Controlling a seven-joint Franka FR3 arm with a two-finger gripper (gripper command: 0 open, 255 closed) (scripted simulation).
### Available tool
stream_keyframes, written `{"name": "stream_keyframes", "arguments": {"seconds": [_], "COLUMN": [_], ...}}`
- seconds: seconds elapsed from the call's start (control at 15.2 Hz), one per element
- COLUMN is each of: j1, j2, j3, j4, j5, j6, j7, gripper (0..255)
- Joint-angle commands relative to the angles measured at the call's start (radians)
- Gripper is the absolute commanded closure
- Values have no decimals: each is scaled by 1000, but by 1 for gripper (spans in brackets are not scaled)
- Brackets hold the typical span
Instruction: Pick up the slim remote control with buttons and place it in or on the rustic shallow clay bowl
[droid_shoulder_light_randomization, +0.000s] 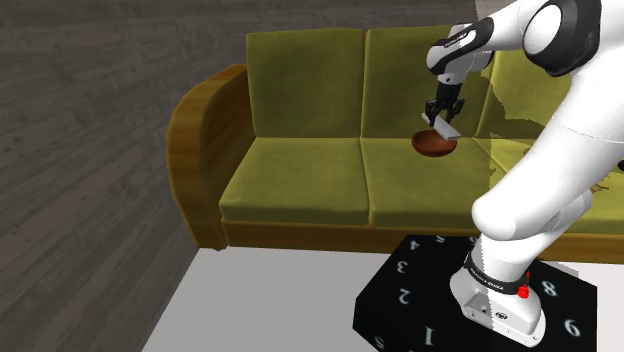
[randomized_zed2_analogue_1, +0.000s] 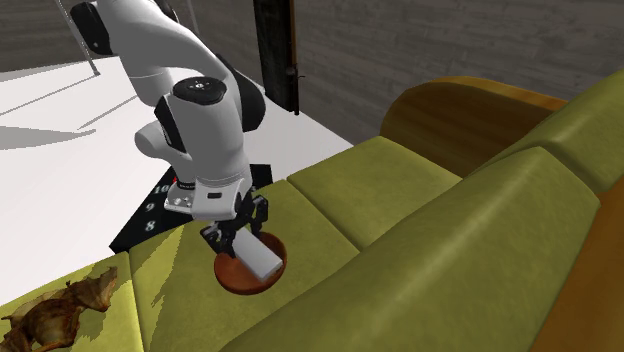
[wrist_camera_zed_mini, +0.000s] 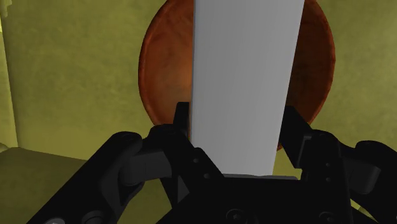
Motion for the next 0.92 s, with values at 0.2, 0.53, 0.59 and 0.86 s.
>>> {"name": "stream_keyframes", "arguments": {"seconds": [0.2,0.53,0.59,0.86], "j1": [0,-1,-1,-1], "j2": [26,45,45,45], "j3": [-2,-4,-4,-4], "j4": [-43,-70,-70,-70], "j5": [9,16,16,16], "j6": [69,114,114,114], "j7": [-4,-8,-8,-8], "gripper": [255,255,255,255]}}
